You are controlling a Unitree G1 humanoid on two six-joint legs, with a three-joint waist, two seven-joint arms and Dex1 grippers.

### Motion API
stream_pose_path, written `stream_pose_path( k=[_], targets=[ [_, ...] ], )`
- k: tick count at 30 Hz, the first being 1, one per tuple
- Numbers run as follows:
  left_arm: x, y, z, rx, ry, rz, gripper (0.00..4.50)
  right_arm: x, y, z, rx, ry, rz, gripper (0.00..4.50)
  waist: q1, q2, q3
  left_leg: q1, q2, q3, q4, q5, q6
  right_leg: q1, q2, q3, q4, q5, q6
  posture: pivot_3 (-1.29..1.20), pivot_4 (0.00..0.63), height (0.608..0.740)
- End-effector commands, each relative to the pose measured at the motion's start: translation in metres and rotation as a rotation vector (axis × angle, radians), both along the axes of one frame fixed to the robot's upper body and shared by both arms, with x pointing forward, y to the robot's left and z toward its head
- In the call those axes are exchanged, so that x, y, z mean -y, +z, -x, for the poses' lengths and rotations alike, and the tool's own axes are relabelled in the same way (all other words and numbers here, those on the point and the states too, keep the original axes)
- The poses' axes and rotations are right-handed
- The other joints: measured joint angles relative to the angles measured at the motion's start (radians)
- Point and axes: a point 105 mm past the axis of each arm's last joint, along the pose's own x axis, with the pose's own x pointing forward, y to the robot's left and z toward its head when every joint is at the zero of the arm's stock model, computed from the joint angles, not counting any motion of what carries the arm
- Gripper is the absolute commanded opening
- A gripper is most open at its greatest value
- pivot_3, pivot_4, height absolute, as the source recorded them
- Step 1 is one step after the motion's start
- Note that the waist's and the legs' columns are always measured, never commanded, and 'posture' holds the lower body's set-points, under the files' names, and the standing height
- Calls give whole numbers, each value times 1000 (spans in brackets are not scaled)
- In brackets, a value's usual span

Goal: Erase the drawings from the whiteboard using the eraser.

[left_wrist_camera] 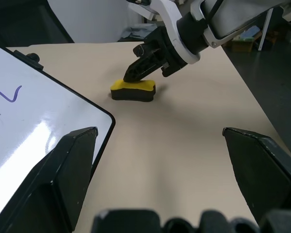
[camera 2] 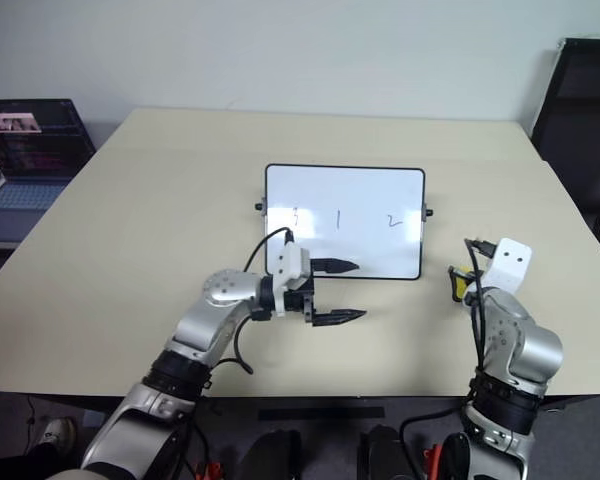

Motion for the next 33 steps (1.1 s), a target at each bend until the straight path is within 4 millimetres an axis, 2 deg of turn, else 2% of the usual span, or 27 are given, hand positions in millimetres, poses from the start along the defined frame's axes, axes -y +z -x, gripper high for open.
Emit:
stream_pose_path(
  k=[1,5,13,17,23,33],
  targets=[
    [1,10,-1,44,-5,20,4500,4,11,-1,40,-1,44,915,0,0,0,0,0,0,0,0,0,0,0,0,0,0,0,0,150,740],
    [1,9,0,41,-4,20,4500,3,12,-1,39,7,44,2274,0,0,0,0,0,0,0,0,0,0,0,0,0,0,0,0,150,740],
    [2,8,0,43,-4,23,4500,-1,16,-4,47,41,34,2274,0,0,0,0,0,0,0,0,0,0,0,0,0,0,0,0,150,740],
    [2,8,0,43,-2,22,4500,-12,11,-2,26,97,38,2274,0,0,0,0,0,0,0,0,0,0,0,0,0,0,0,0,150,740],
    [1,8,0,42,0,21,4500,-17,8,-1,16,150,67,2274,0,0,0,0,0,0,0,0,0,0,0,0,0,0,0,0,150,740],
    [0,8,-1,41,5,20,4500,-14,4,1,0,139,70,2274,0,0,0,-1,0,0,0,0,0,0,0,0,0,0,0,0,150,740]
  ],
)
